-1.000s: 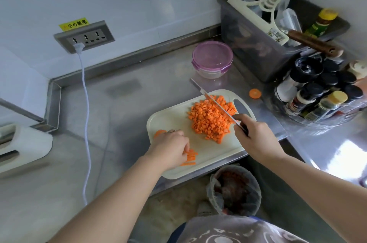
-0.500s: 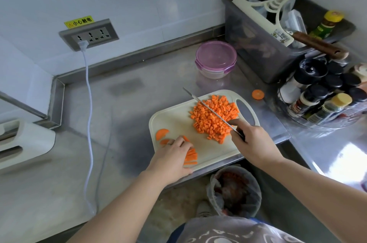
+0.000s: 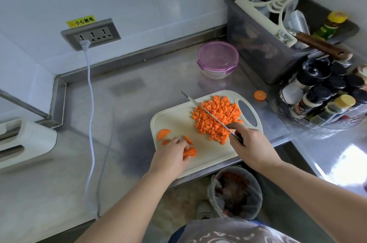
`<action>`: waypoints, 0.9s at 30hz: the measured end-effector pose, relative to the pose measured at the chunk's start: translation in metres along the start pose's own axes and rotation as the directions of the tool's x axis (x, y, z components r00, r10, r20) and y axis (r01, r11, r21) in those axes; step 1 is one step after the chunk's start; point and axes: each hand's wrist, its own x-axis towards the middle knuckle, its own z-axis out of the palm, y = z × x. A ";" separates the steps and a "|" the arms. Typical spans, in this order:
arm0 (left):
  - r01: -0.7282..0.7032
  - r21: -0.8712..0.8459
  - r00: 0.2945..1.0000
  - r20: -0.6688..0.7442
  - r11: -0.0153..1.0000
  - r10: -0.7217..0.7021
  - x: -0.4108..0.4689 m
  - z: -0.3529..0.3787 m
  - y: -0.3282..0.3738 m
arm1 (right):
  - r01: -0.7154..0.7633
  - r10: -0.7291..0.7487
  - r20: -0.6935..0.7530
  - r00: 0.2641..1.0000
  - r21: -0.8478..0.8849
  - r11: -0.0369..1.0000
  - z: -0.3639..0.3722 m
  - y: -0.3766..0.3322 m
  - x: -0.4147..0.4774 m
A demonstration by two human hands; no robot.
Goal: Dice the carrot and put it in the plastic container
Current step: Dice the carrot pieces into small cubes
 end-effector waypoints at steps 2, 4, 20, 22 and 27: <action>-0.002 -0.009 1.000 -0.003 1.000 0.002 0.000 0.001 0.000 | 0.002 -0.002 0.025 1.000 0.002 1.000 0.003 -0.001 -0.001; 0.000 -0.009 1.000 -0.006 1.000 0.000 -0.001 0.002 0.000 | 0.006 -0.006 0.041 0.999 0.002 1.000 0.006 -0.001 -0.002; -0.151 0.098 0.987 0.079 0.984 0.143 0.045 -0.017 -0.011 | -0.105 0.097 0.114 0.989 0.066 0.992 0.016 -0.004 0.000; -0.178 0.132 0.980 0.118 0.975 0.163 0.052 -0.021 -0.009 | -0.111 0.103 0.120 0.987 0.063 0.992 0.017 -0.005 0.000; -0.101 0.190 0.976 0.209 0.977 0.060 0.064 -0.028 -0.005 | -0.140 0.130 0.144 0.981 0.062 0.988 0.019 -0.006 0.001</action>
